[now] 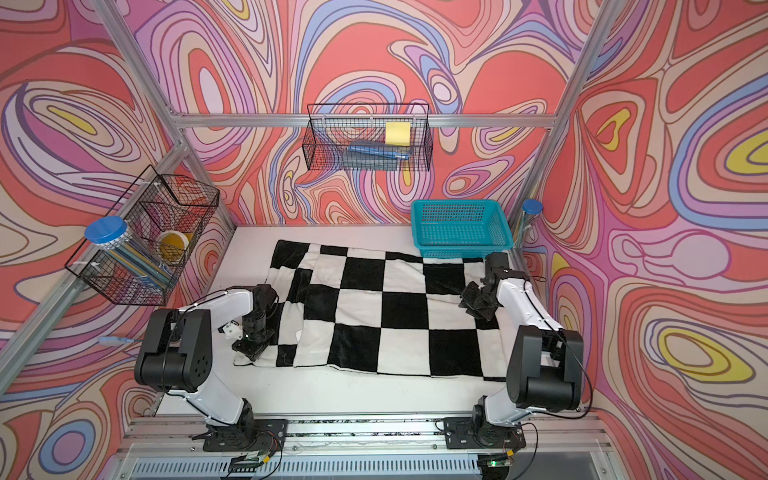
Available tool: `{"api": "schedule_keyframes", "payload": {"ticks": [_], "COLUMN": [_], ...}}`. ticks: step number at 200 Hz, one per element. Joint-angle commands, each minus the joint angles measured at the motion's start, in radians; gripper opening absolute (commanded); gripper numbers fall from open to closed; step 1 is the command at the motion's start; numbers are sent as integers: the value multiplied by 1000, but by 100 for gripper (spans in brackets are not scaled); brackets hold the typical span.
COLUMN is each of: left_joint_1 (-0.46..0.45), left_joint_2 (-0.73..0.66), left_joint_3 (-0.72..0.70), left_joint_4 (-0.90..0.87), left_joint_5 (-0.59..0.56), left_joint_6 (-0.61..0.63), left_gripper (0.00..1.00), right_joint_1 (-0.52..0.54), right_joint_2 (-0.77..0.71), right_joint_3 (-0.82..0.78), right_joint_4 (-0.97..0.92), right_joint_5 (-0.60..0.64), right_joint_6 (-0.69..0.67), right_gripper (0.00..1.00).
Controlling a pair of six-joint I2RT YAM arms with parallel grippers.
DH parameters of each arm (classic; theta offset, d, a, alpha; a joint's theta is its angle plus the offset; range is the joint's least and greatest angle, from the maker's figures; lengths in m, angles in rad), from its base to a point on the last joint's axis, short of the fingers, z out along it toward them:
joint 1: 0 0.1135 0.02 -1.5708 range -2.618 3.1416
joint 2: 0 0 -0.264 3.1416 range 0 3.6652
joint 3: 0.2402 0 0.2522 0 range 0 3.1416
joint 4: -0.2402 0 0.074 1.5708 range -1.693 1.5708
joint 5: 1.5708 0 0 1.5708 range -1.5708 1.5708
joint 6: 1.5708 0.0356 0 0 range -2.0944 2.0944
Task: Roll up the pillowcase
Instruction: Fold the pillowcase at the center of the board.
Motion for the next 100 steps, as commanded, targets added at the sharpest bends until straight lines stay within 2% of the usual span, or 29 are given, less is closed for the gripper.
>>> {"api": "schedule_keyframes", "payload": {"ticks": [1, 37, 66, 83, 100], "left_joint_1": [-12, -17, -17, -19, -20], "left_joint_2": [12, -18, -160, -229, -282], "left_joint_3": [8, 19, 16, 10, 1], "left_joint_4": [-9, -59, -105, -102, -91], "left_joint_5": [-21, -23, -55, -47, -23], "left_joint_6": [15, 34, 72, 104, 129], "left_gripper": [2, 0, 0, 0, 0], "right_joint_1": [1, 2, -24, -54, -135], "right_joint_2": [-45, -76, -99, -128, -131], "right_joint_3": [34, 52, 37, 17, -12], "right_joint_4": [-46, -93, -208, -270, -301], "right_joint_5": [42, 66, 70, 118, 144], "right_joint_6": [-9, -8, 54, 96, 119], "right_gripper": [28, 27, 28, 38, 49]}}
